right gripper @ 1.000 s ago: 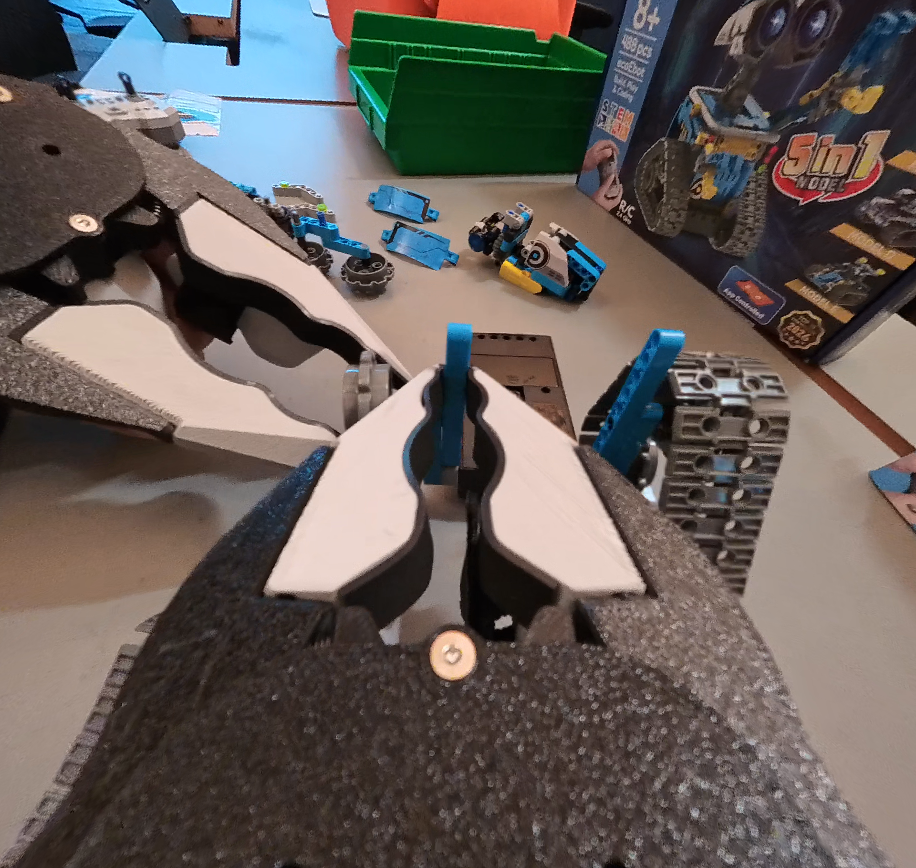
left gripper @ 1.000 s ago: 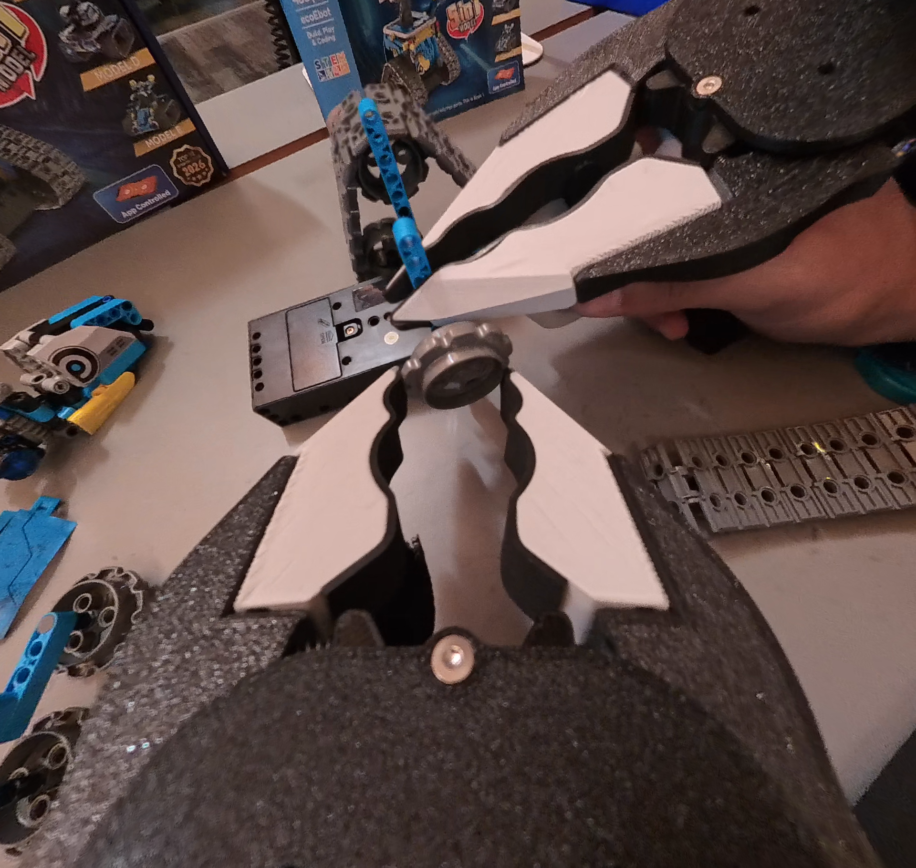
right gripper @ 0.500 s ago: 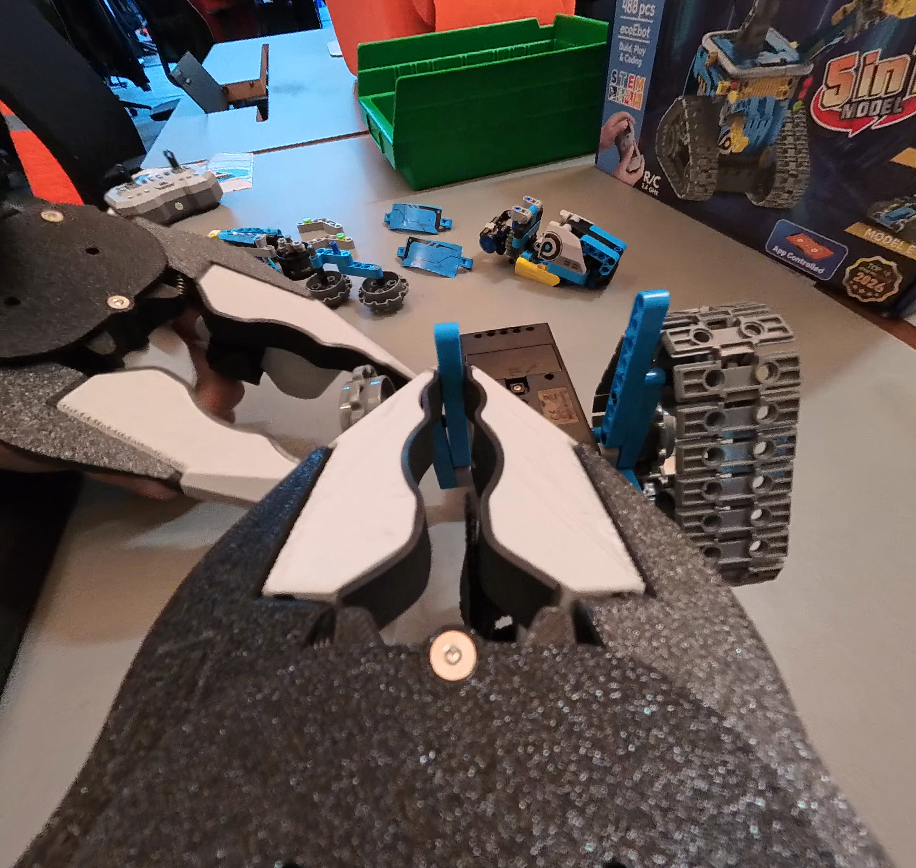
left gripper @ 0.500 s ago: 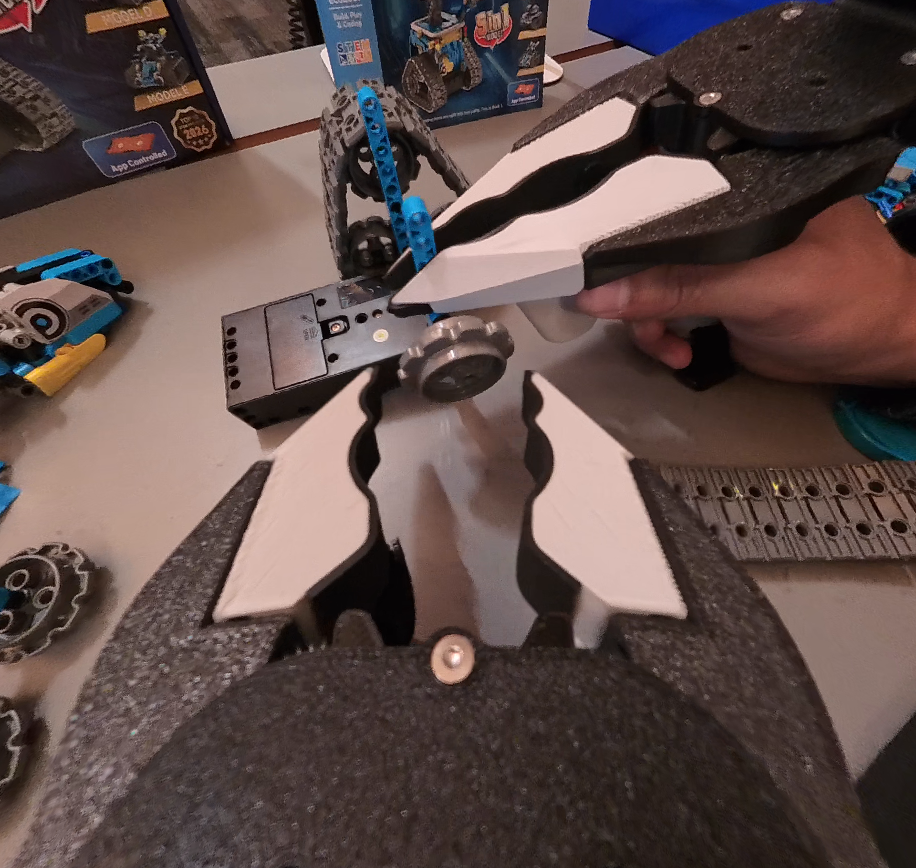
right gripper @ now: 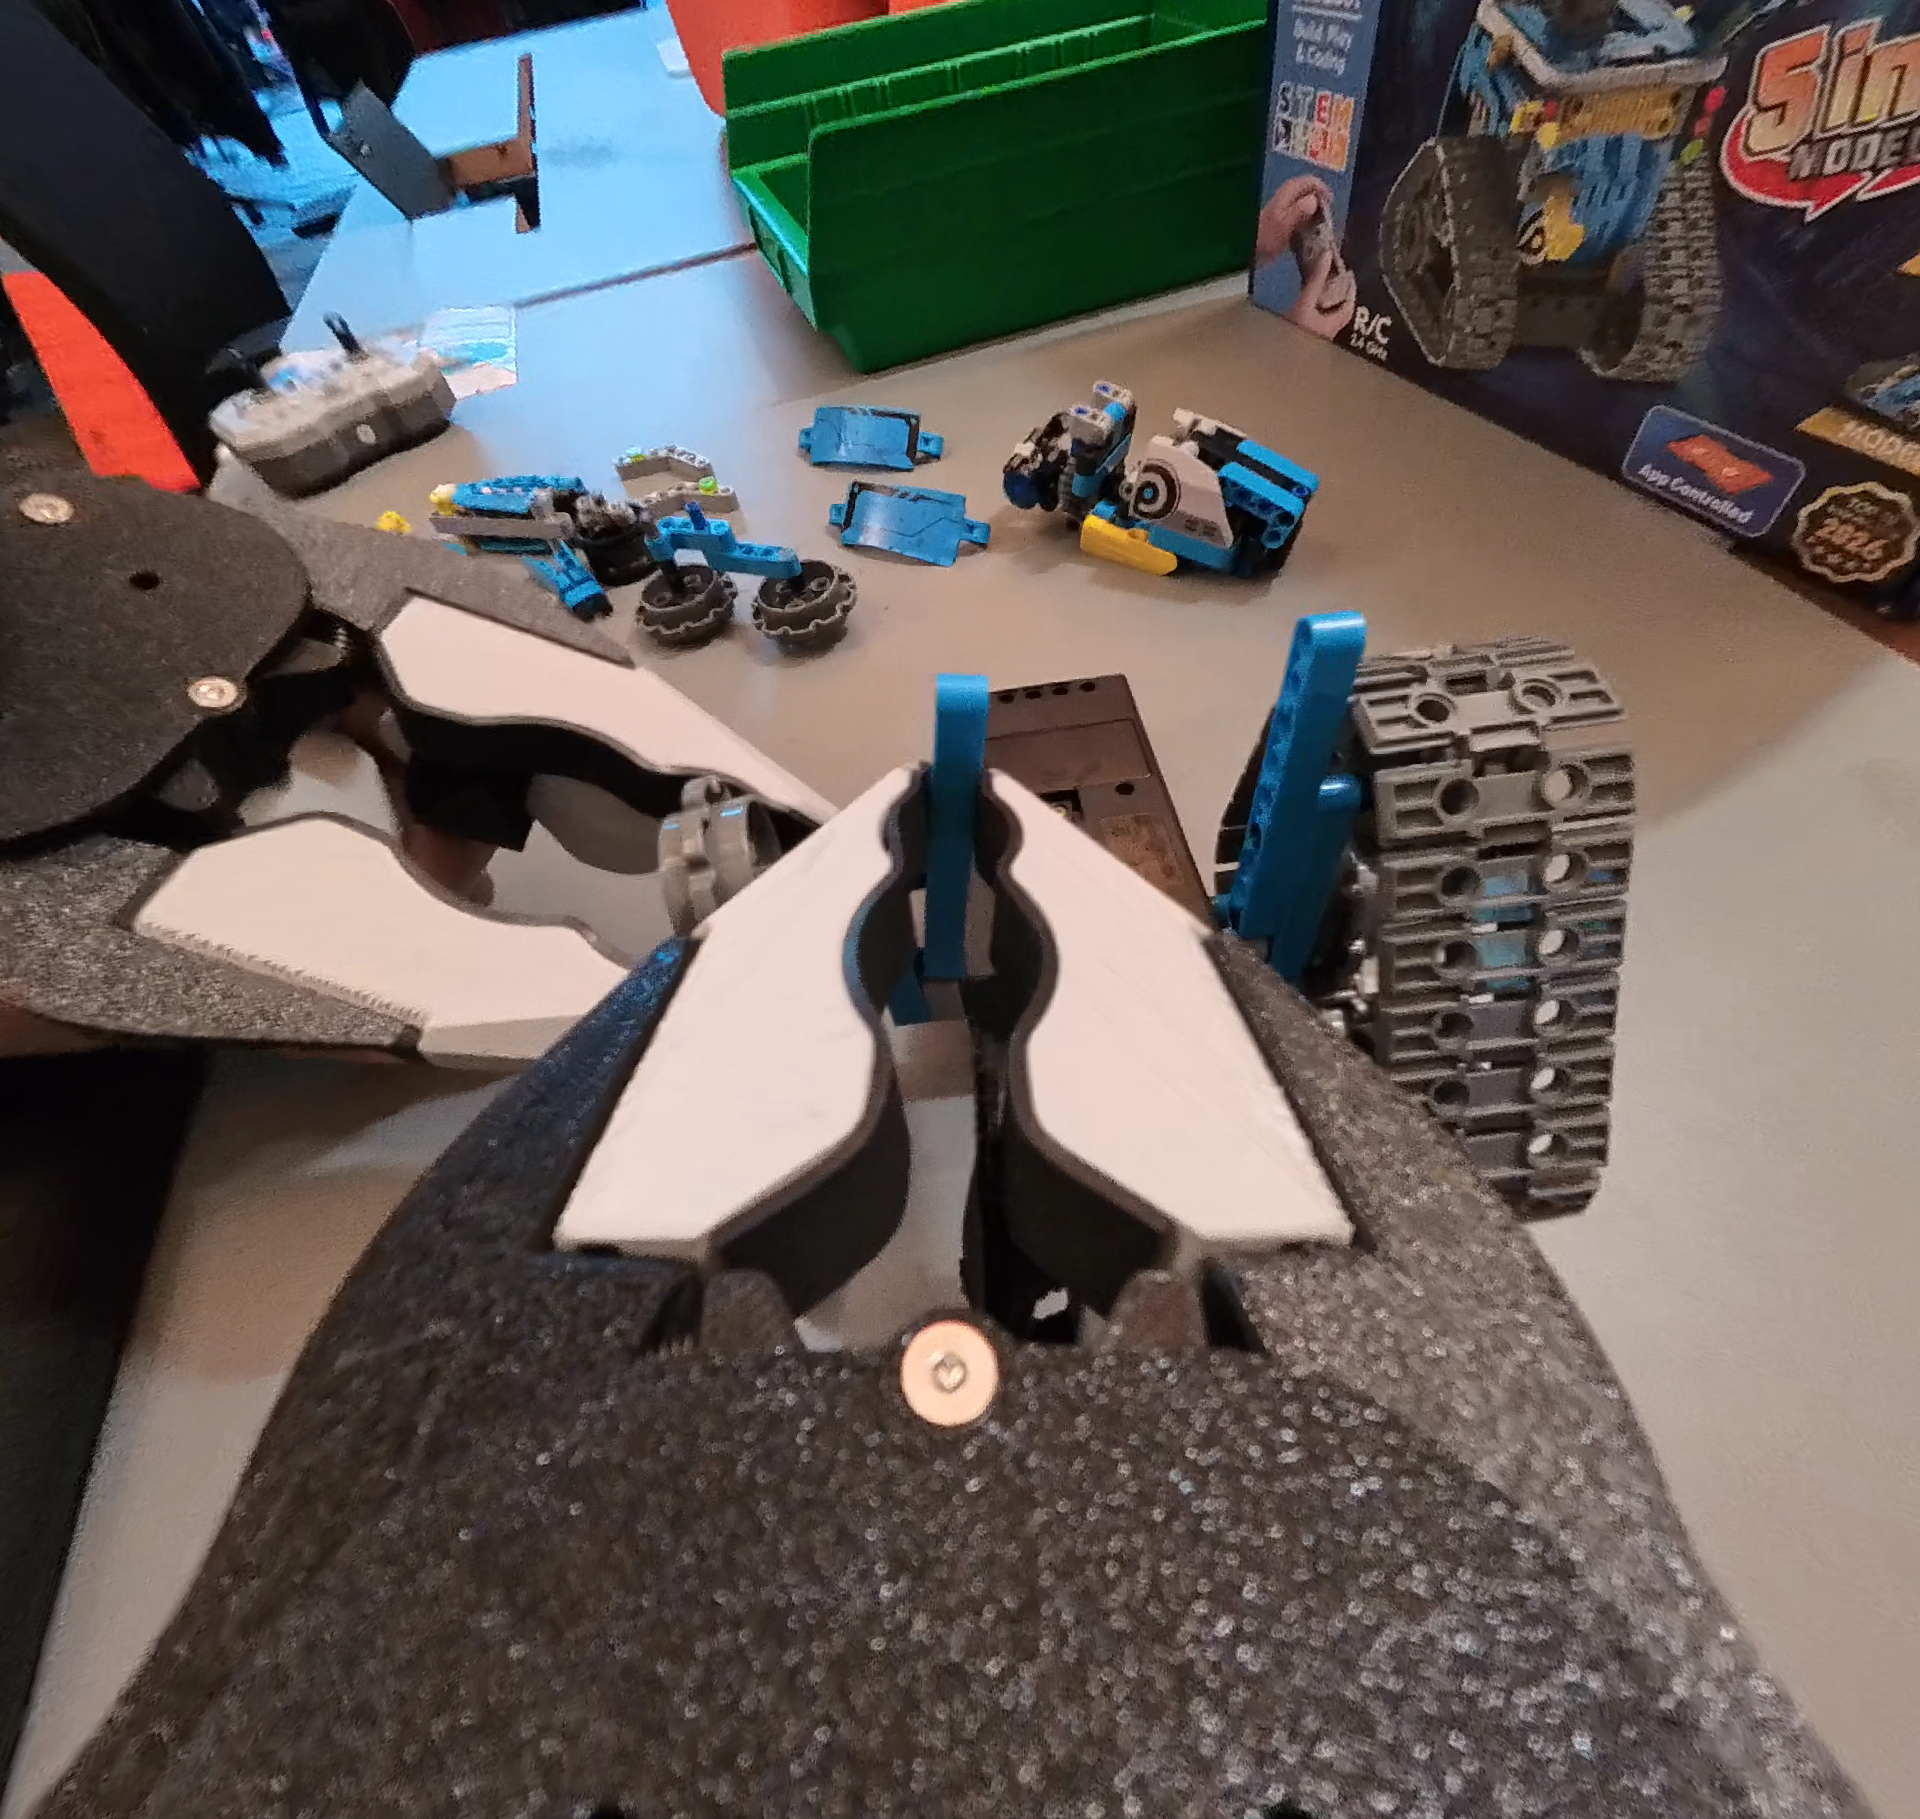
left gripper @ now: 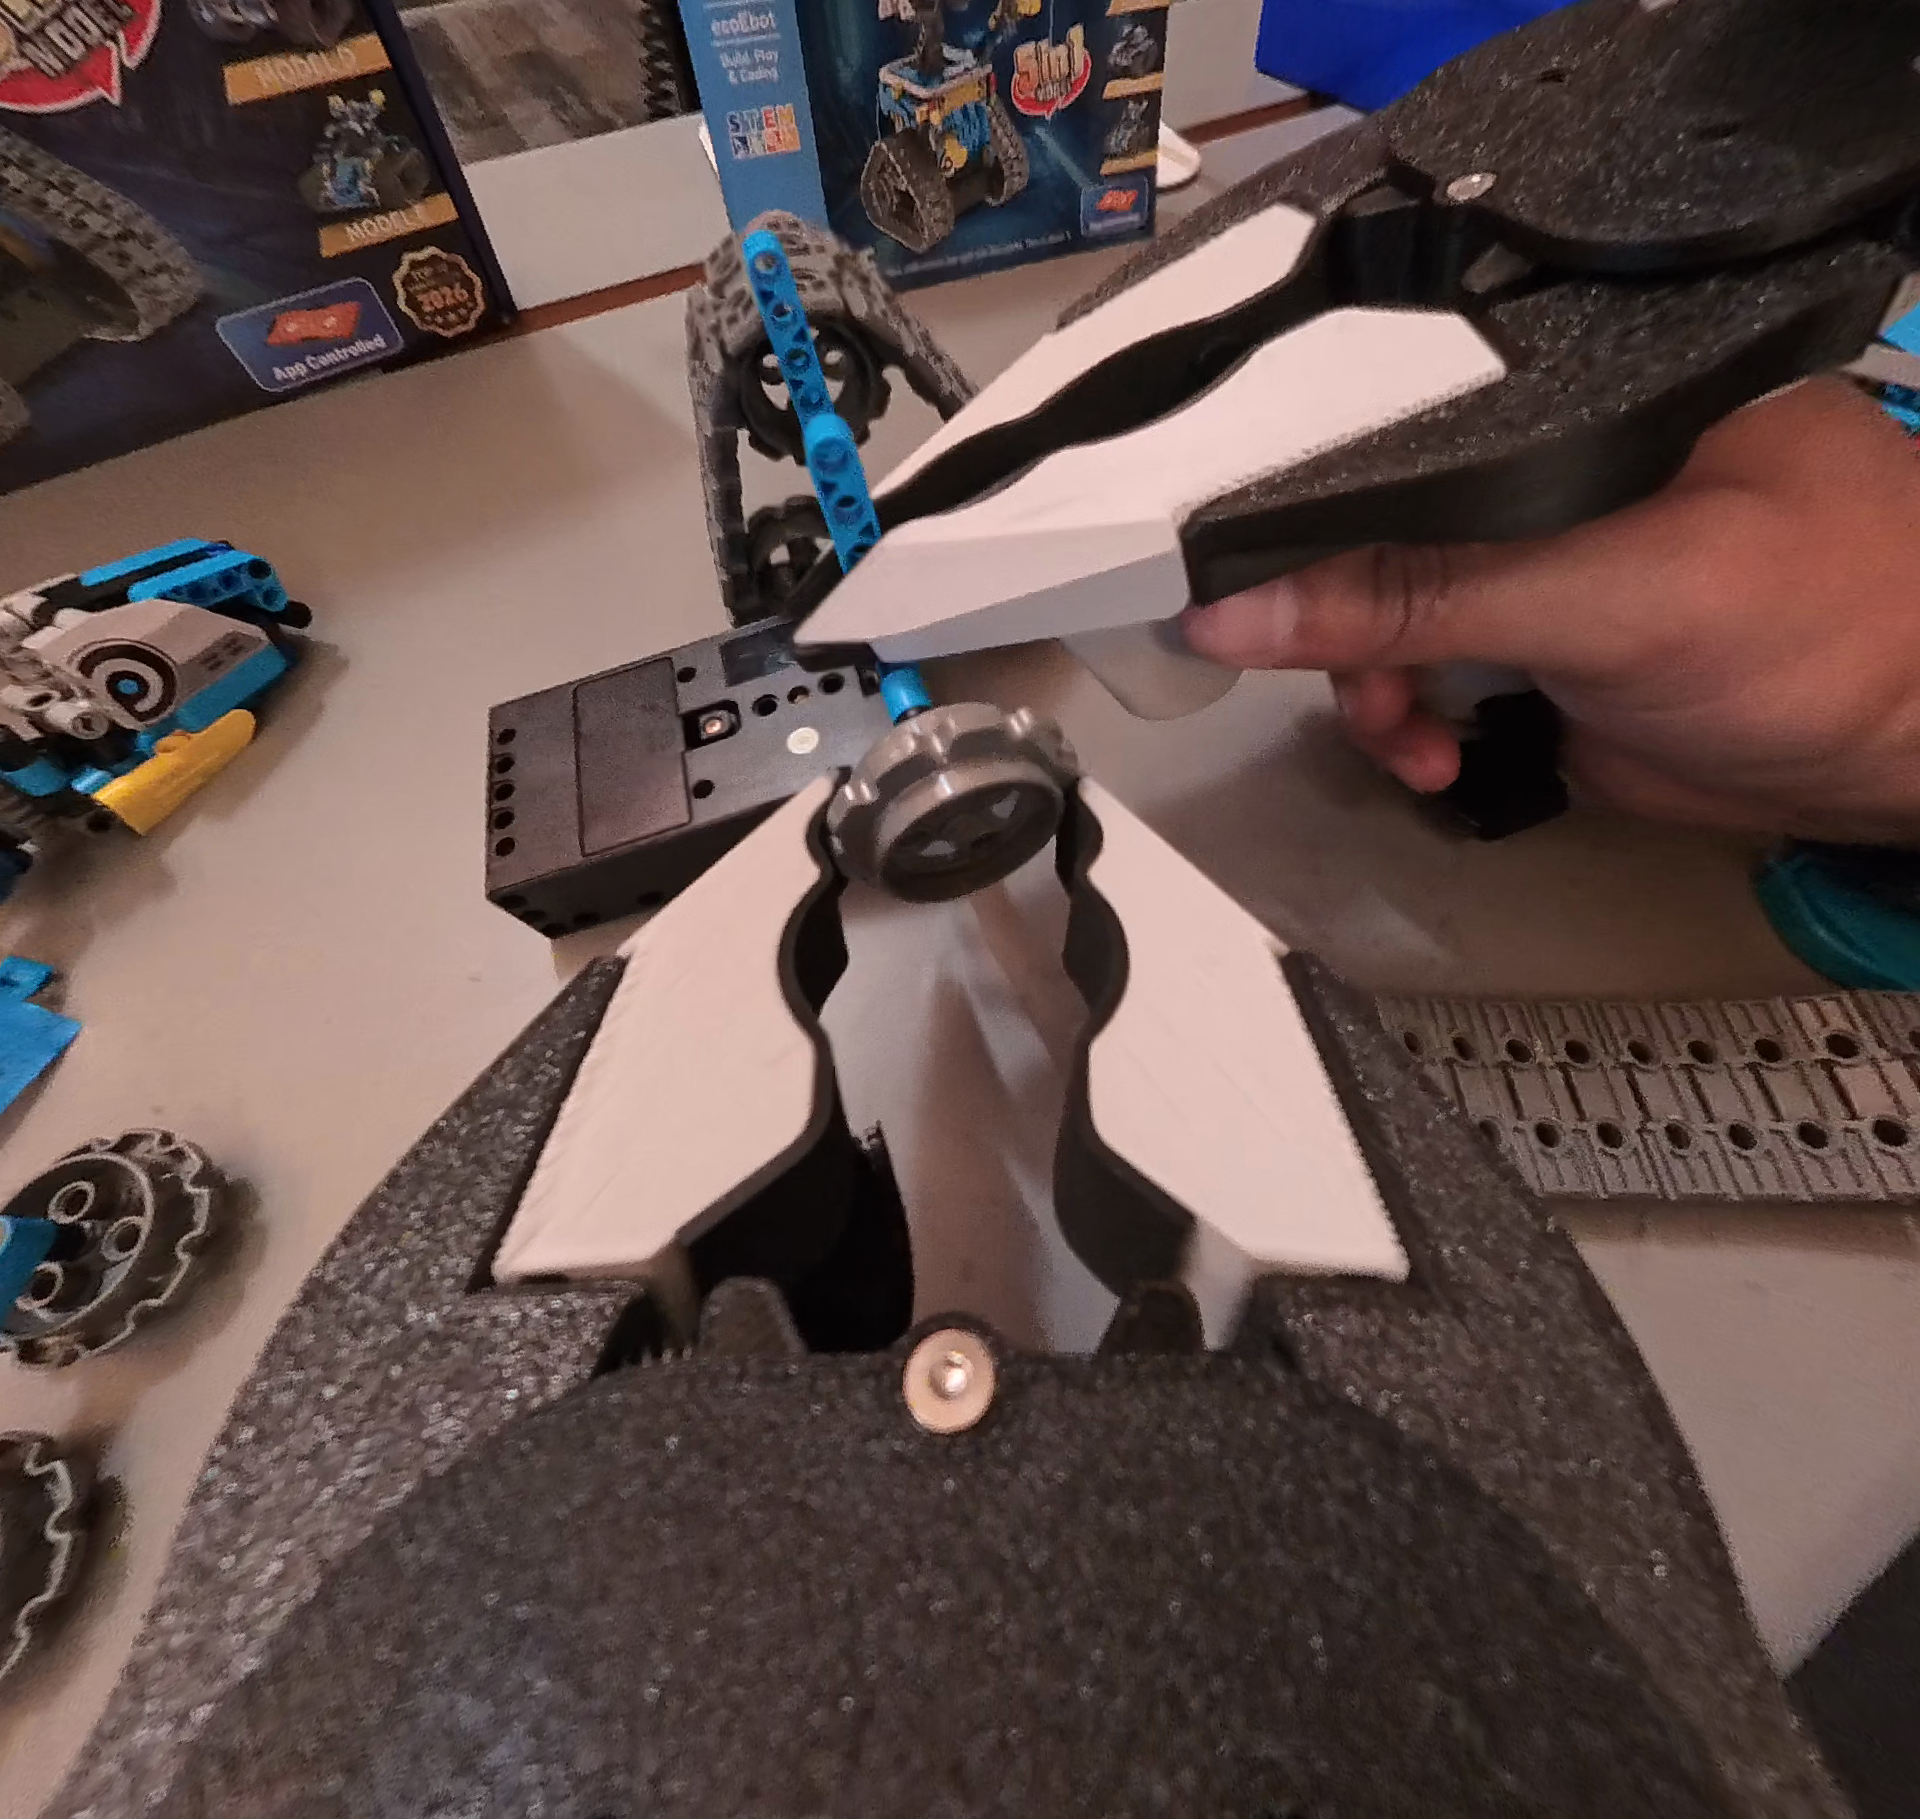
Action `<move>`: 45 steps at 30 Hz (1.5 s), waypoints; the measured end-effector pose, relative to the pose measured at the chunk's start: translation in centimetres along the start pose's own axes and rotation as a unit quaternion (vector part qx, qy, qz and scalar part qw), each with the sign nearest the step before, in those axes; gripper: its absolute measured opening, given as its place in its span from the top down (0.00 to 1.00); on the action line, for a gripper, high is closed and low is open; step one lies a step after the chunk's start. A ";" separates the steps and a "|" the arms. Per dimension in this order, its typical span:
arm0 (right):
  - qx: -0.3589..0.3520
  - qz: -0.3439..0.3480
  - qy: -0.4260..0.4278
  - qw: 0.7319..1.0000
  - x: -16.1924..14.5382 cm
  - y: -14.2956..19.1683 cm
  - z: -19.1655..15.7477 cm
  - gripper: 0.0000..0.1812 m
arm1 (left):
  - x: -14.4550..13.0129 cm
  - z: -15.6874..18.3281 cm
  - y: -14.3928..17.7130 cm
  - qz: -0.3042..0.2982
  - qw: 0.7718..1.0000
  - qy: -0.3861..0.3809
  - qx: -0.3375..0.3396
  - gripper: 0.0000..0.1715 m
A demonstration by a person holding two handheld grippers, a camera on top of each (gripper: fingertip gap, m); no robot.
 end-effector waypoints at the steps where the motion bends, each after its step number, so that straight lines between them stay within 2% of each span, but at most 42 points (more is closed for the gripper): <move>1: -0.007 -0.005 0.008 1.000 0.0 0.0 0.0 0.98 | -0.1 0.0 0.0 -0.001 1.000 -0.002 0.002 0.78; 9: 0.064 0.001 -0.031 0.997 0.0 0.0 -0.5 0.97 | -0.1 0.2 0.1 0.004 0.998 0.033 -0.053 0.78; 10: 0.081 0.010 -0.029 0.996 0.1 0.2 -0.7 0.94 | -0.1 0.2 0.2 0.007 0.998 0.036 -0.058 0.78; 12: 0.129 0.039 -0.034 0.990 0.7 1.3 -1.2 0.83 | -0.1 -0.2 0.4 0.009 0.997 0.038 -0.060 0.78; 14: 0.152 0.036 -0.017 0.988 0.7 2.4 -1.0 0.83 | -0.3 -0.5 0.4 0.007 0.996 0.050 -0.073 0.78; 15: 0.142 0.012 0.009 0.990 -0.1 2.3 -0.7 0.87 | -0.4 -0.4 0.4 0.007 0.994 0.058 -0.091 0.78; 17: 0.076 -0.041 0.063 0.994 -2.0 1.1 0.3 0.87 | -0.3 -0.2 0.6 0.011 0.990 0.072 -0.122 0.78; 19: 0.087 -0.057 0.097 0.990 -2.9 0.1 -1.2 0.86 | -0.3 -0.1 0.9 0.015 0.986 0.082 -0.145 0.78; 20: 0.080 -0.059 0.103 0.990 -2.9 -0.2 -1.4 0.90 | -0.4 -0.3 0.9 0.014 0.985 0.086 -0.148 0.78; 22: 0.035 -0.042 0.119 0.991 -2.2 -0.3 -0.6 0.82 | -0.3 -0.1 1.2 0.020 0.982 0.093 -0.165 0.78; 27: 0.053 -0.035 0.117 0.991 -2.3 -0.2 -1.0 0.83 | -0.3 0.2 1.5 0.025 0.977 0.097 -0.186 0.78; 30: 0.094 -0.025 0.103 0.990 -2.3 0.2 -1.3 0.84 | -0.4 0.6 1.6 0.022 0.978 0.084 -0.191 0.78; 34: 0.139 0.029 0.054 0.988 -0.4 2.6 -0.5 0.84 | -0.7 1.2 1.3 0.008 0.980 0.058 -0.190 0.78; 38: 0.135 -0.009 0.077 0.988 -1.6 1.4 -1.0 0.85 | -0.5 1.8 1.6 0.017 0.980 0.037 -0.195 0.79; 45: 0.115 -0.028 0.104 0.988 -2.2 1.5 -0.7 0.87 | -0.7 1.8 1.5 0.010 0.979 0.040 -0.198 0.79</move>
Point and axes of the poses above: each gripper's, where its closed fingertips meet, y back along the fingers, x out of its top, z = x × y across the jaws, the point moved 1 cm from there along y, back along the fingers, and after that the axes turned 13 degrees about -z, right-handed, at the moved point
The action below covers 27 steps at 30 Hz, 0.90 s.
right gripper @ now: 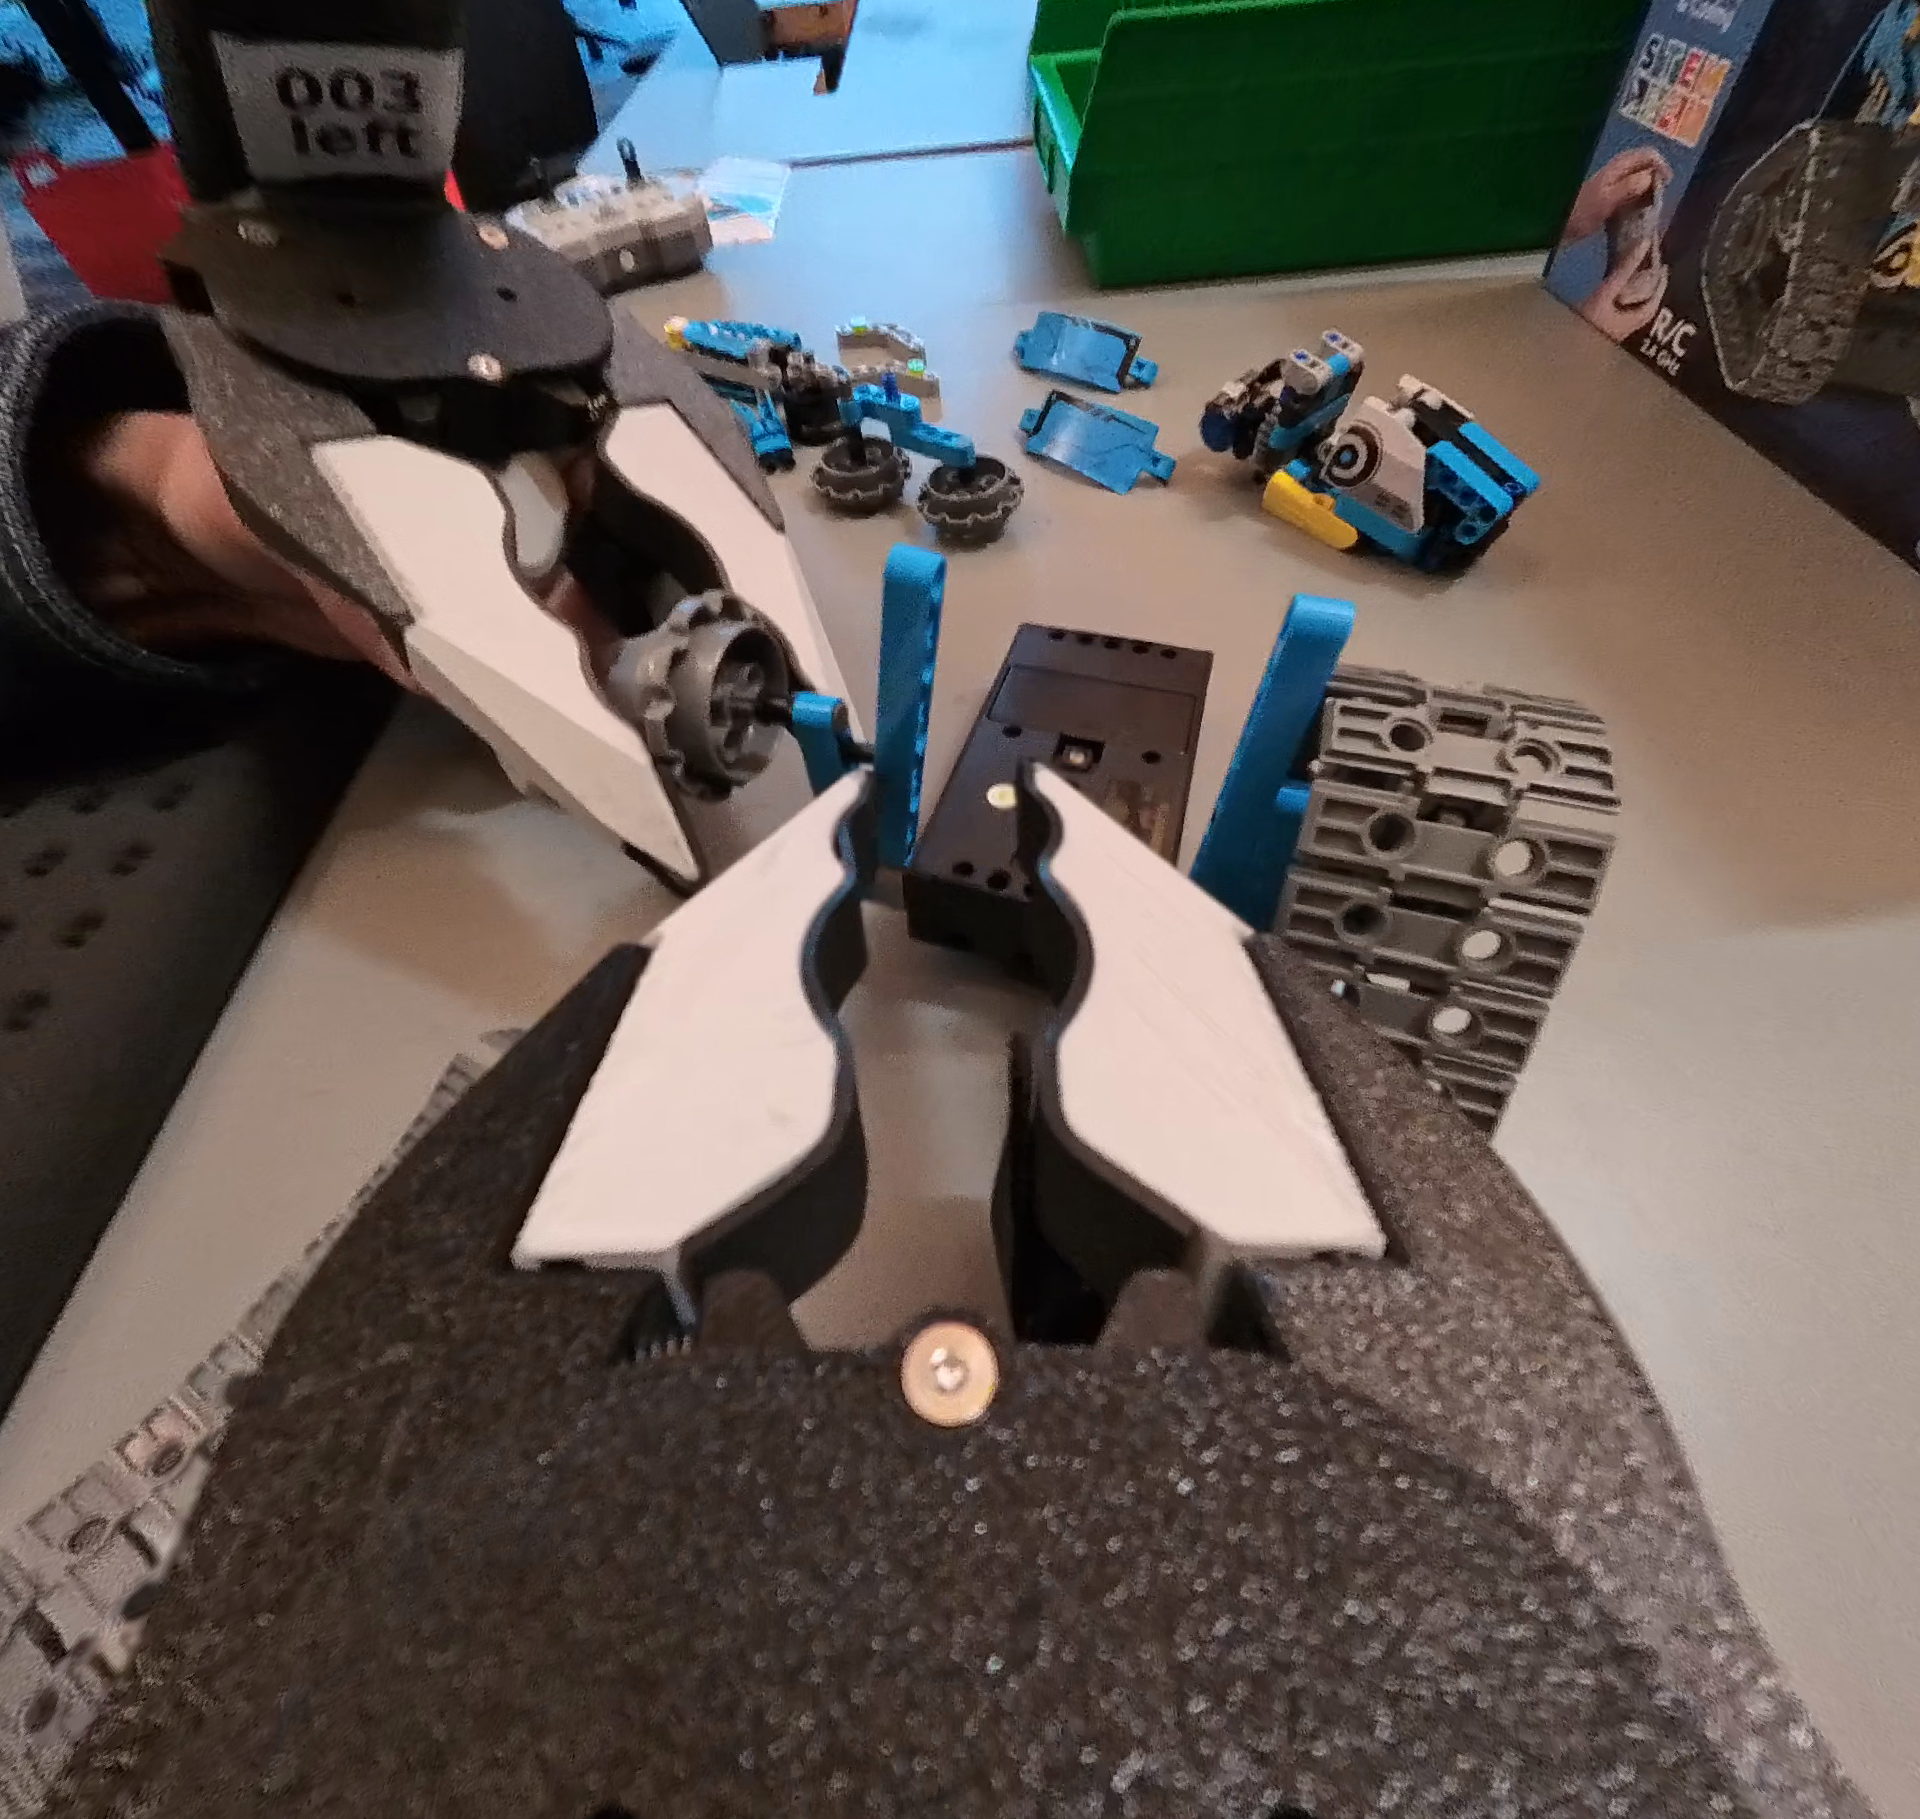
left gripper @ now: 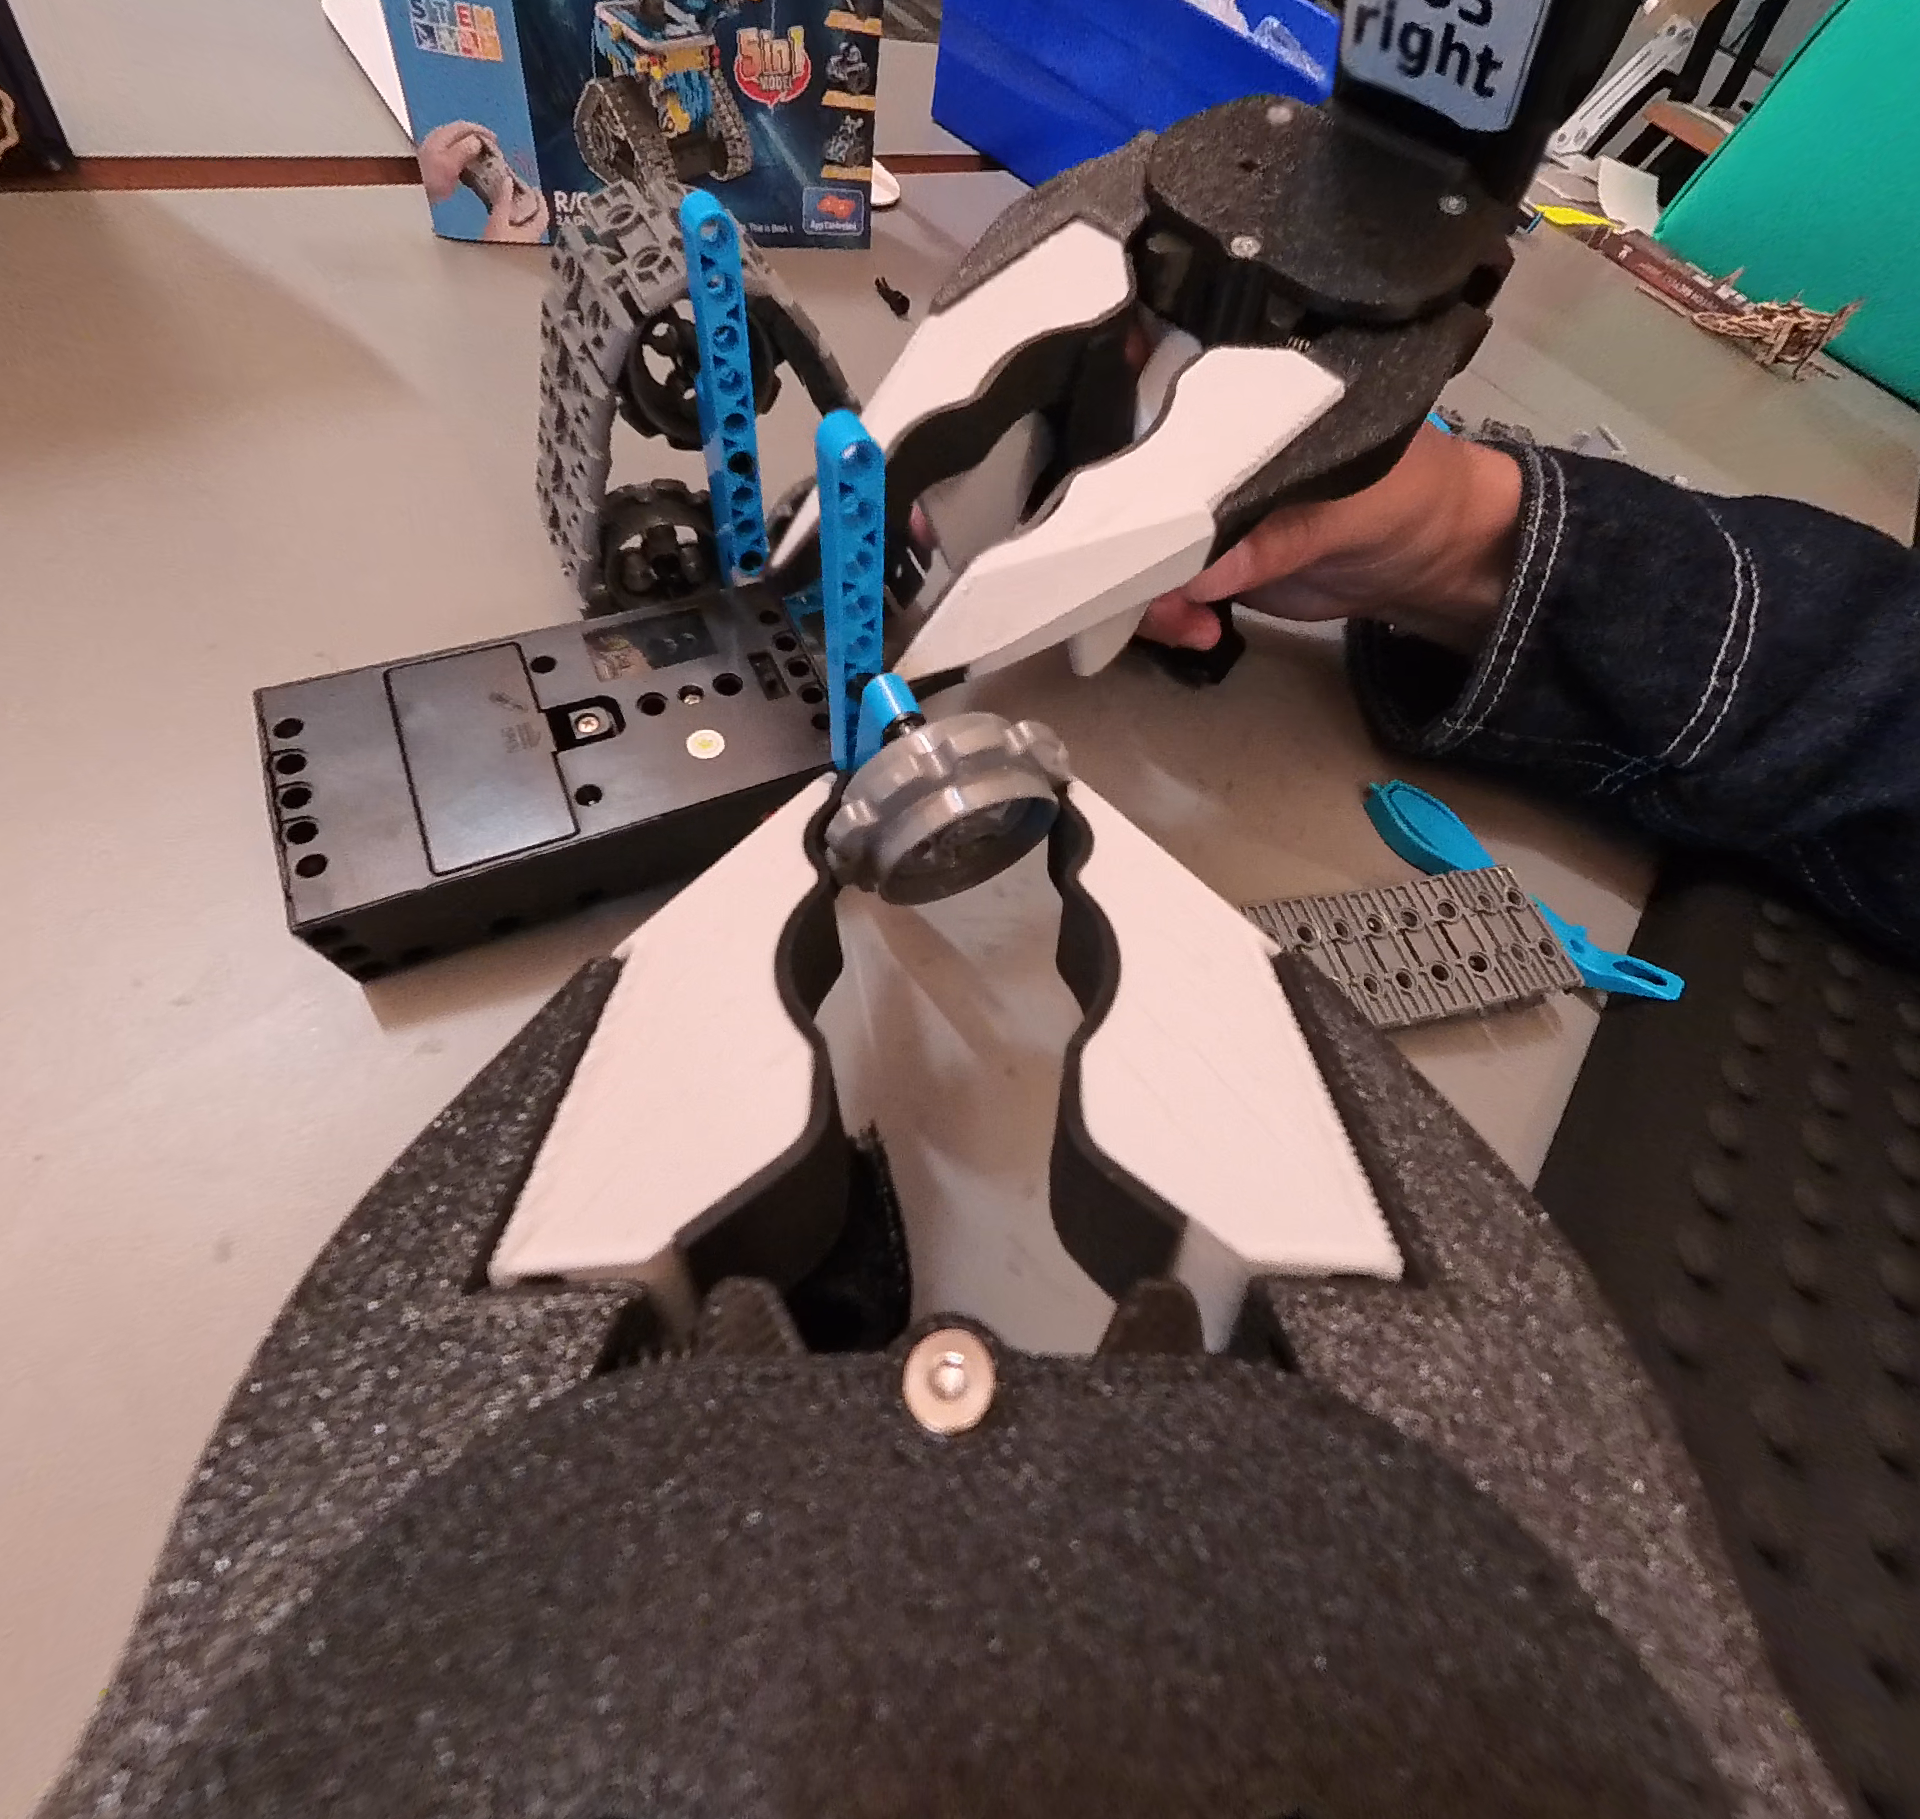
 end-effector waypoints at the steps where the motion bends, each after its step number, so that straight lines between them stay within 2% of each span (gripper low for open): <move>1: 0.003 -0.005 0.003 1.000 -0.2 0.1 0.0 0.88 | 0.0 -0.1 0.1 0.002 1.000 0.004 -0.003 0.79; 4: 0.012 -0.009 -0.006 1.000 -0.4 -0.4 -0.2 0.86 | 0.0 0.1 0.0 0.001 1.000 0.006 -0.010 0.79; 8: 0.019 -0.005 -0.001 1.000 -0.2 -0.7 -0.6 0.90 | 0.0 0.0 0.0 0.000 1.000 0.010 -0.011 0.79; 9: 0.031 0.001 -0.005 0.999 -0.2 -0.8 -1.0 0.94 | 0.0 0.0 0.1 0.000 1.000 0.010 -0.011 0.79; 13: 0.057 0.023 -0.044 0.997 0.2 -1.1 -1.3 0.96 | 0.0 -0.2 0.4 0.005 1.000 0.006 -0.011 0.79; 18: 0.094 0.017 -0.088 0.992 0.1 -1.3 -1.1 0.96 | -0.1 -0.3 0.3 -0.001 1.000 -0.005 0.000 0.79; 23: -0.035 -0.017 -0.057 0.998 0.3 -2.7 -0.2 0.98 | -0.6 -2.1 0.2 -0.019 0.998 0.000 0.068 0.80; 27: -0.087 -0.028 -0.056 0.994 0.2 -3.2 0.3 0.98 | -1.2 -2.9 -0.1 -0.044 0.992 -0.017 0.120 0.80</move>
Point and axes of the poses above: each gripper's, where its closed fingertips meet, y back along the fingers, x out of its top, z = x × y across the jaws, the point moved 1 cm from there along y, back along the fingers, and after that the axes turned 13 degrees about -z, right-handed, at the moved point
